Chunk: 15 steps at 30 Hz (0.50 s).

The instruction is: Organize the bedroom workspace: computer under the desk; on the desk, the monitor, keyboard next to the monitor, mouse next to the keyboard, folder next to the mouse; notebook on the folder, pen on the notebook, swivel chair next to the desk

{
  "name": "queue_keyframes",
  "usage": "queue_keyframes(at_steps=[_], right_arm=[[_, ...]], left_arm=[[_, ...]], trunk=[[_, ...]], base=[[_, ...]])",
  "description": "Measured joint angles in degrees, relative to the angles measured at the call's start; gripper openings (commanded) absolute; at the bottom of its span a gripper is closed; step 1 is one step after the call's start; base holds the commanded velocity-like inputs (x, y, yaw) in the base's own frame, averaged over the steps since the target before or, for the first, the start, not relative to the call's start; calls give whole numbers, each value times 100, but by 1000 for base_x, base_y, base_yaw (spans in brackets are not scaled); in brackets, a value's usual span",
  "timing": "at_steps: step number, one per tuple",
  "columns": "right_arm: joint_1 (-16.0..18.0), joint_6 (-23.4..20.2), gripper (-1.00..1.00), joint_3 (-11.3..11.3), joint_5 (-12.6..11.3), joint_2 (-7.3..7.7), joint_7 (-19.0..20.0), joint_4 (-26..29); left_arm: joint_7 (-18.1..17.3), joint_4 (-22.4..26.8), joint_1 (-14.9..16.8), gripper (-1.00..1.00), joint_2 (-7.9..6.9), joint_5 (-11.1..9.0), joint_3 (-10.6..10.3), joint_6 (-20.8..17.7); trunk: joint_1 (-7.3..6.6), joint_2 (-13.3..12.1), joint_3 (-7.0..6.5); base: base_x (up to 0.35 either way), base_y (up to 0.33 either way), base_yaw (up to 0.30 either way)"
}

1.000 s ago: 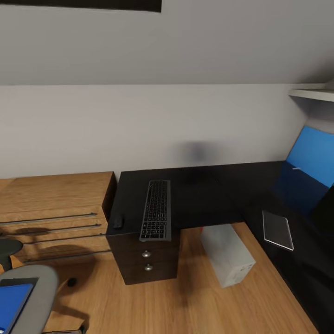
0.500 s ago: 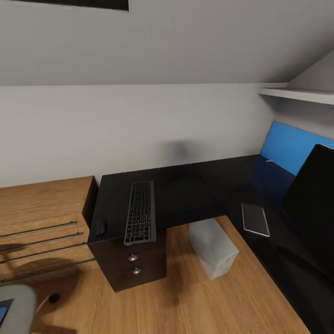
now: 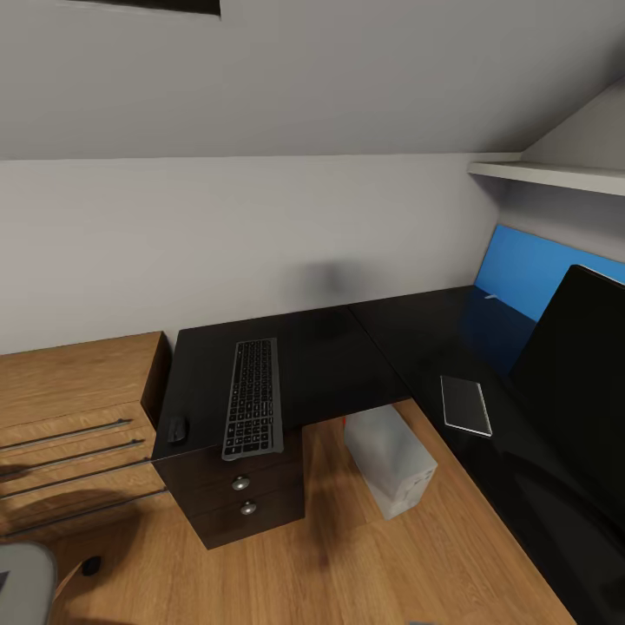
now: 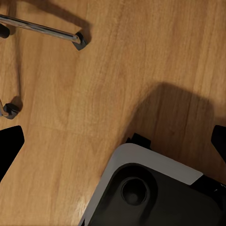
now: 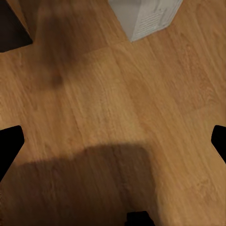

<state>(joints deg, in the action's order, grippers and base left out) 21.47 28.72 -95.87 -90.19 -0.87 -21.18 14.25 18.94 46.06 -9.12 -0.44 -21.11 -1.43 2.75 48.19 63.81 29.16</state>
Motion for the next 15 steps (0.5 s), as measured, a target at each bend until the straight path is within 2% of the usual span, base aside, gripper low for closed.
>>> queue_keyframes(at_steps=[8,15], right_arm=[[108,9,100,28,47,-89,-1,-91],[892,-24,100,52,39,-84,-1,-344]], left_arm=[[2,0,0,100,-5,0,0,4],[2,-1,0,100,-5,0,0,8]], trunk=[[0,0,0],[0,0,0]], base=[[0,0,-1],[0,0,0]])
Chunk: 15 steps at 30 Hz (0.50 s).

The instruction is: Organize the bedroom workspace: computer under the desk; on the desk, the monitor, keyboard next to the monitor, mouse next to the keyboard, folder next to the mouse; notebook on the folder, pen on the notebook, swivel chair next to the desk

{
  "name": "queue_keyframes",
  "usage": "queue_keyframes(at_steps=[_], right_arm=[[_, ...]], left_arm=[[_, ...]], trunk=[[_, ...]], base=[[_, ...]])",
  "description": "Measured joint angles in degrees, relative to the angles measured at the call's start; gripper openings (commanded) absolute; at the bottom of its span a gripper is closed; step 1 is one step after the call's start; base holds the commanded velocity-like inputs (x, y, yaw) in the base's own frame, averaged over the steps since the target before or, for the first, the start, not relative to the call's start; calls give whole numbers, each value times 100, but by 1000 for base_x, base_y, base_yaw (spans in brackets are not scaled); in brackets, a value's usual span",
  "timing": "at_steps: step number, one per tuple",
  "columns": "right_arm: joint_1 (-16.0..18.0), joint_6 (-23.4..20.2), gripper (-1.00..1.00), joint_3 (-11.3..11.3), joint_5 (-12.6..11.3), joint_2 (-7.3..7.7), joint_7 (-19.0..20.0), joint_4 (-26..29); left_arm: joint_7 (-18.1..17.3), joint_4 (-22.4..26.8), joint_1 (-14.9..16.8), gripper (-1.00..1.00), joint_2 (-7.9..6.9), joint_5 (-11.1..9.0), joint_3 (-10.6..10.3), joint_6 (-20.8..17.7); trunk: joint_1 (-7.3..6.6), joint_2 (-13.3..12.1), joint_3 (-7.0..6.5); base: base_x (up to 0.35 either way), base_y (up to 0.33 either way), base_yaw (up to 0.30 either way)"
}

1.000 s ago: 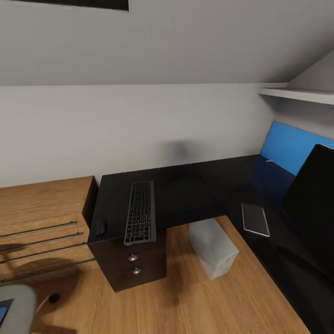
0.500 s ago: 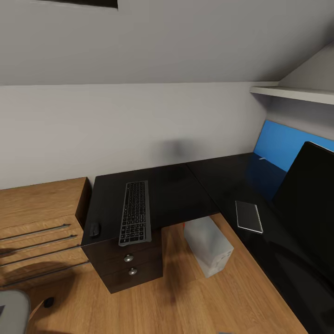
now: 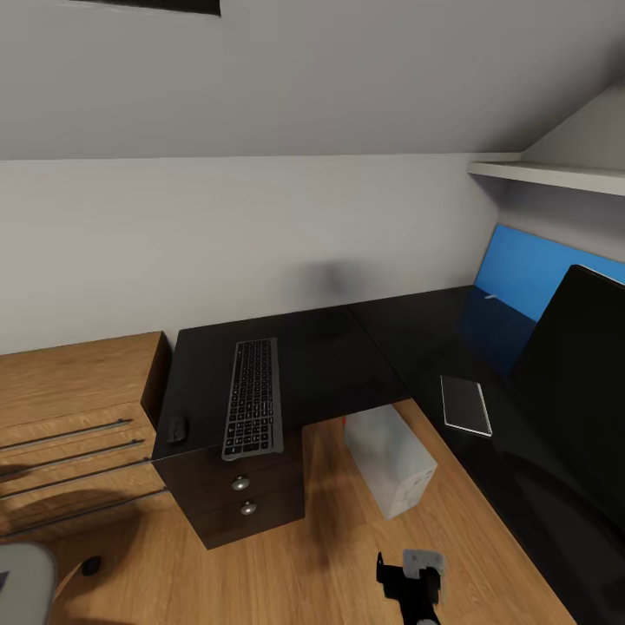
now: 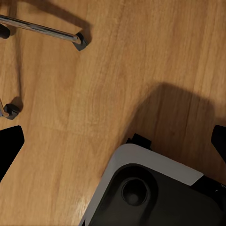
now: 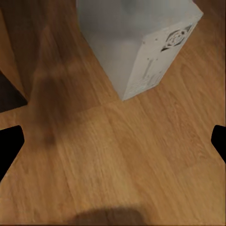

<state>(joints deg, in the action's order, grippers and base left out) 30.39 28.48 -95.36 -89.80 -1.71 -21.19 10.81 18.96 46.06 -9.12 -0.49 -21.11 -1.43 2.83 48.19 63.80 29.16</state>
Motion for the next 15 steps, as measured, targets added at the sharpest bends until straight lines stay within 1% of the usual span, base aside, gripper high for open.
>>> queue_keyframes(at_steps=[5,6,9,12,15], right_arm=[[554,-28,100,17,-18,2,44,-90],[753,-39,100,23,-19,2,104,-107],[1121,-72,100,78,-82,10,232,-130],[1490,-193,100,231,-238,23,365,-143],[1836,-497,100,462,-471,71,504,-152]], left_arm=[[4,0,0,100,0,0,0,-1],[4,0,0,100,0,0,0,-2],[7,0,0,100,0,0,2,-3],[8,0,0,100,0,1,4,-2],[9,-2,0,100,0,1,2,-5]], trunk=[[0,0,0],[0,0,-1],[0,0,0],[0,0,0],[0,0,0]], base=[[0,0,0],[0,0,0],[0,0,0],[0,0,0],[0,0,0]])
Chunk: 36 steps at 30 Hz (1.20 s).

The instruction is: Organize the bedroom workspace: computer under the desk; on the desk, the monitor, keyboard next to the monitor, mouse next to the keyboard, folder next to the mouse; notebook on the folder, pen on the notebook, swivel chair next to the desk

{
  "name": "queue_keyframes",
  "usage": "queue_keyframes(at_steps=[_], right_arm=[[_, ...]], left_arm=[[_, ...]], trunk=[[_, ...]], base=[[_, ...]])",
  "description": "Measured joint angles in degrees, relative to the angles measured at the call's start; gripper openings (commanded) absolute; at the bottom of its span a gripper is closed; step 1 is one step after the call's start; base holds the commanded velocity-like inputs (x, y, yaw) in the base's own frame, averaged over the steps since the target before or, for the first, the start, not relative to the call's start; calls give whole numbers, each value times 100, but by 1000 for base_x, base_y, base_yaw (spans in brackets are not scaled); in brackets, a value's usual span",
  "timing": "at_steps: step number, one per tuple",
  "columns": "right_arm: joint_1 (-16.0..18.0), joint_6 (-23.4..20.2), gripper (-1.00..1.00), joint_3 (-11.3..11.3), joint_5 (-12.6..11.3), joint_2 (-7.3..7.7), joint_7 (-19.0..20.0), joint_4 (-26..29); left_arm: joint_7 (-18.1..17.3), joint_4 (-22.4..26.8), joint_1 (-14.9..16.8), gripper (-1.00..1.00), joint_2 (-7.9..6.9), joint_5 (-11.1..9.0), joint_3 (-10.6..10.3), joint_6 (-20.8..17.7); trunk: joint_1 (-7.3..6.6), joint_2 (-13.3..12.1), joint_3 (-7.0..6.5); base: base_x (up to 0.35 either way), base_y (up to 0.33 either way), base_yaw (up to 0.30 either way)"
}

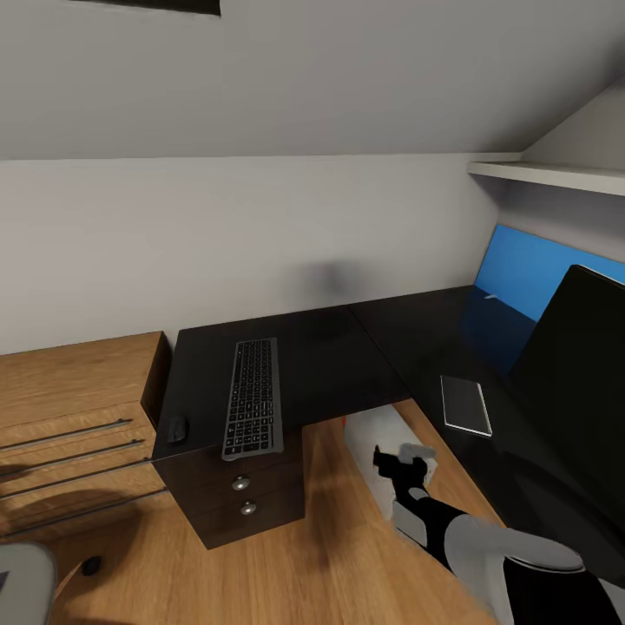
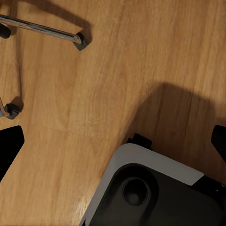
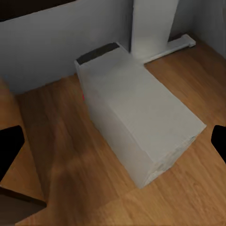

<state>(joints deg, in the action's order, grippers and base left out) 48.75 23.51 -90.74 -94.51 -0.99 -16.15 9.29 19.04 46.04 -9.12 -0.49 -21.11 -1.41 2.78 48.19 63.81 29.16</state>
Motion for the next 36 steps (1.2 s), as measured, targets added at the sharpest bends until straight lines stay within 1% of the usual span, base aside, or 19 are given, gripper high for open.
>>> queue_keyframes(at_steps=[3,7,8,11,12,13,16,17,18,20,22,24,26,29,36], right_arm=[[343,-434,100,245,-237,141,212,-12],[738,-958,100,606,-499,439,660,-21],[858,-1131,100,813,-587,564,920,-22],[969,-1294,100,1124,-665,691,1279,-23],[1023,-1364,100,1345,-690,760,1507,-56],[1045,-1376,100,1436,-710,786,1602,-148],[1064,-1381,100,1518,-731,806,1694,-318],[1078,-1386,100,1624,-785,832,1754,-493],[1080,-1372,100,1659,-805,836,1747,-534],[1081,-1332,100,1712,-831,837,1720,-588],[1082,-1205,100,1818,-878,830,1609,-694],[1083,-1139,100,1864,-895,827,1505,-737],[1082,-1086,100,1905,-921,834,1400,-771],[1083,-1074,100,1915,-930,844,1376,-783],[1079,-1061,100,1925,-965,861,1362,-885]], left_arm=[[1,-6,-1,100,-5,-1,2,1],[1,-11,-1,100,-3,-1,5,4],[1,-13,-1,100,-2,-2,5,5],[1,-14,-1,100,-1,-2,4,5],[1,-14,-1,100,-1,-2,4,10],[0,-14,-1,100,-1,-2,4,10],[-4,-16,-1,100,0,-2,2,12],[-6,-21,-1,100,0,-2,3,14],[-5,-22,-1,100,0,-2,3,14],[-6,-22,-1,100,0,-2,3,14],[-7,-23,-1,100,0,-2,4,15],[-7,-23,-1,100,0,-2,5,15],[-7,-23,-1,100,0,-2,6,18],[-7,-23,-1,100,0,-3,6,81],[-6,-70,0,100,-1,-15,13,452]], trunk=[[0,0,0],[0,0,0],[0,0,0],[0,0,0],[0,0,0],[-1,1,1],[-2,1,1],[-3,1,1],[-3,1,1],[-3,1,1],[-3,1,1],[-2,1,1],[-1,1,1],[0,0,1],[-2,1,1]], base=[[0,0,0],[0,0,0],[0,0,0],[6,0,0],[84,0,0],[128,0,0],[220,0,0],[305,0,0],[309,0,0],[307,0,0],[280,0,0],[221,0,0],[68,0,0],[43,-10,0],[144,-126,0]])
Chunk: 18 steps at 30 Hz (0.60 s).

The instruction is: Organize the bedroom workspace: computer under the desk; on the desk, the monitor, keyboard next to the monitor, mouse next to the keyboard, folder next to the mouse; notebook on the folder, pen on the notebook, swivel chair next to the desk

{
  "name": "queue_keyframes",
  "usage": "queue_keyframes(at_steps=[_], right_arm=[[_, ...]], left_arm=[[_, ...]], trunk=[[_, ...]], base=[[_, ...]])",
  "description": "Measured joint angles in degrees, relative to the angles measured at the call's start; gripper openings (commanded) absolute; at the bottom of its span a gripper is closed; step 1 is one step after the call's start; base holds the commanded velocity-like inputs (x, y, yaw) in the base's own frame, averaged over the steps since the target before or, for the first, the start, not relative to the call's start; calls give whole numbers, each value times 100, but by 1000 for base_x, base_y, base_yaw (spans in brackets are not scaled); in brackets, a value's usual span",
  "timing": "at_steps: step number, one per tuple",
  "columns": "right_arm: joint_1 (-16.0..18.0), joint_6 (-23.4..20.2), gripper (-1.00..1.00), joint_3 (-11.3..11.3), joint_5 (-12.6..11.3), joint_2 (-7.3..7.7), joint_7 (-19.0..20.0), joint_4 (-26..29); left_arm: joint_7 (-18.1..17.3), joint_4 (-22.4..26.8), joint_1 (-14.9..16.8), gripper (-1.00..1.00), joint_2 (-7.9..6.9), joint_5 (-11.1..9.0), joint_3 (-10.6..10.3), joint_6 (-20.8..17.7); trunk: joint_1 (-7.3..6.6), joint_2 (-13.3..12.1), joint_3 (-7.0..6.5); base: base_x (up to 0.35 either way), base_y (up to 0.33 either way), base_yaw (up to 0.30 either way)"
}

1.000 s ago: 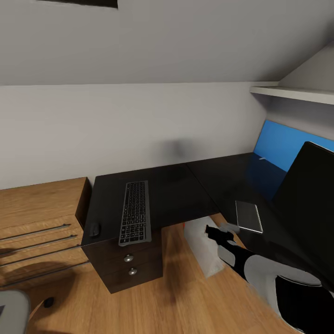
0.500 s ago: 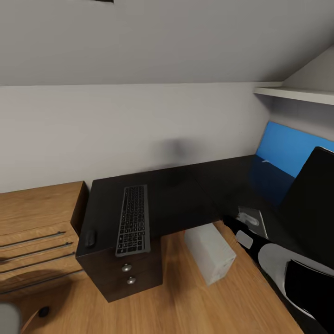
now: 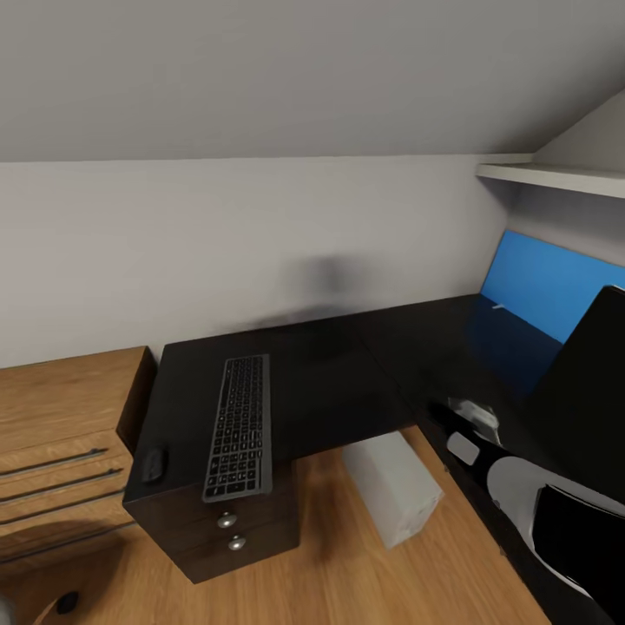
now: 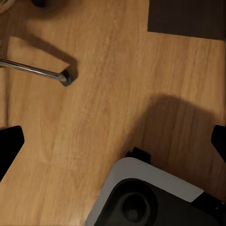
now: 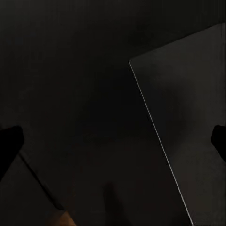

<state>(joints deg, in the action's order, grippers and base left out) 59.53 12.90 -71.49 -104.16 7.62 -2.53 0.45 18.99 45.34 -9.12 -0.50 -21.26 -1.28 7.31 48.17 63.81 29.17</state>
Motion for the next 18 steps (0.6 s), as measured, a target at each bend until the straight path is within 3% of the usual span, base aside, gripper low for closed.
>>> queue_keyframes(at_steps=[7,18], right_arm=[[0,2,100,0,-1,6,-6,-81],[-1,5,100,0,3,228,-509,-145]], left_arm=[[2,-68,0,100,0,3,-2,67],[-4,-48,0,100,0,6,1,94]], trunk=[[2,0,0],[2,0,0]], base=[[63,-58,0],[2,-2,0]])
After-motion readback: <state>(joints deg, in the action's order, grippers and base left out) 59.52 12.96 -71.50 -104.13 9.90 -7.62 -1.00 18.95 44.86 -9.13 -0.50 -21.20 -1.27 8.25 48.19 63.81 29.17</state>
